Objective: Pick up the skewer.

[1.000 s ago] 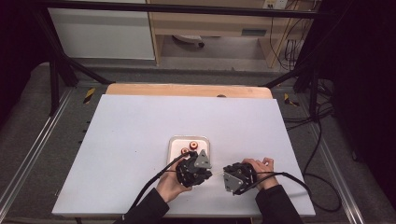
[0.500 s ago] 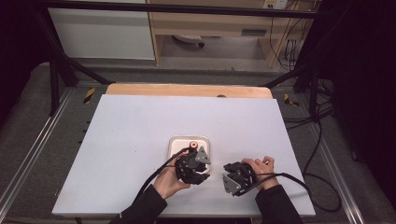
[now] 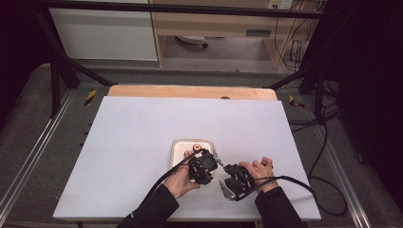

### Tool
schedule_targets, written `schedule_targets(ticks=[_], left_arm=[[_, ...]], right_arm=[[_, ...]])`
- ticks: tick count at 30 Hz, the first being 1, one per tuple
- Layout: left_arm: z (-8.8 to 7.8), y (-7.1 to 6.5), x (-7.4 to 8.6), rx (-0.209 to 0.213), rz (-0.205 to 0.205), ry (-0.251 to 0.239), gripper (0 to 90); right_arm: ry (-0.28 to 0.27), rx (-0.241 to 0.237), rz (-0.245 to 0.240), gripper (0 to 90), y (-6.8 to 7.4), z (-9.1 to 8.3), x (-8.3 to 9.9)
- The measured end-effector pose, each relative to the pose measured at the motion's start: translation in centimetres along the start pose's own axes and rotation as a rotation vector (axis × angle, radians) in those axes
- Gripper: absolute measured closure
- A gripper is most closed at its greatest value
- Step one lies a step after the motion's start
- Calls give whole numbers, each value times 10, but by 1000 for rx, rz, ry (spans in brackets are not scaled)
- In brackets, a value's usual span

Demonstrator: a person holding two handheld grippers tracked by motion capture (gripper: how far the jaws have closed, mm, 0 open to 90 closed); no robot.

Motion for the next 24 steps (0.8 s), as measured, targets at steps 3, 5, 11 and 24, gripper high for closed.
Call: schedule_targets(ticks=[3, 5, 11, 24], left_arm=[[2, 0, 0, 2, -1, 6, 857], [3, -1, -1, 0, -1, 10, 873], [4, -2, 0, -23, -4, 34, 883], [-5, 5, 12, -63, -38, -20, 882]], right_arm=[[-4, 13, -23, 892, -1, 0, -2], [6, 11, -21, 892, 0, 0, -3], [-2, 8, -30, 891, 0, 0, -5], [-118, -8, 416, 437, -13, -7, 11]])
Point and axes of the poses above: each handheld gripper's, and its own axes: z roughly forward along the jaws, x roughly out of its underside, y roughly to its left, the point moved 6 cm from there along z, roughly forward along the jaws, and after that the axes turned 6 degrees about y, right-handed, at the moved point
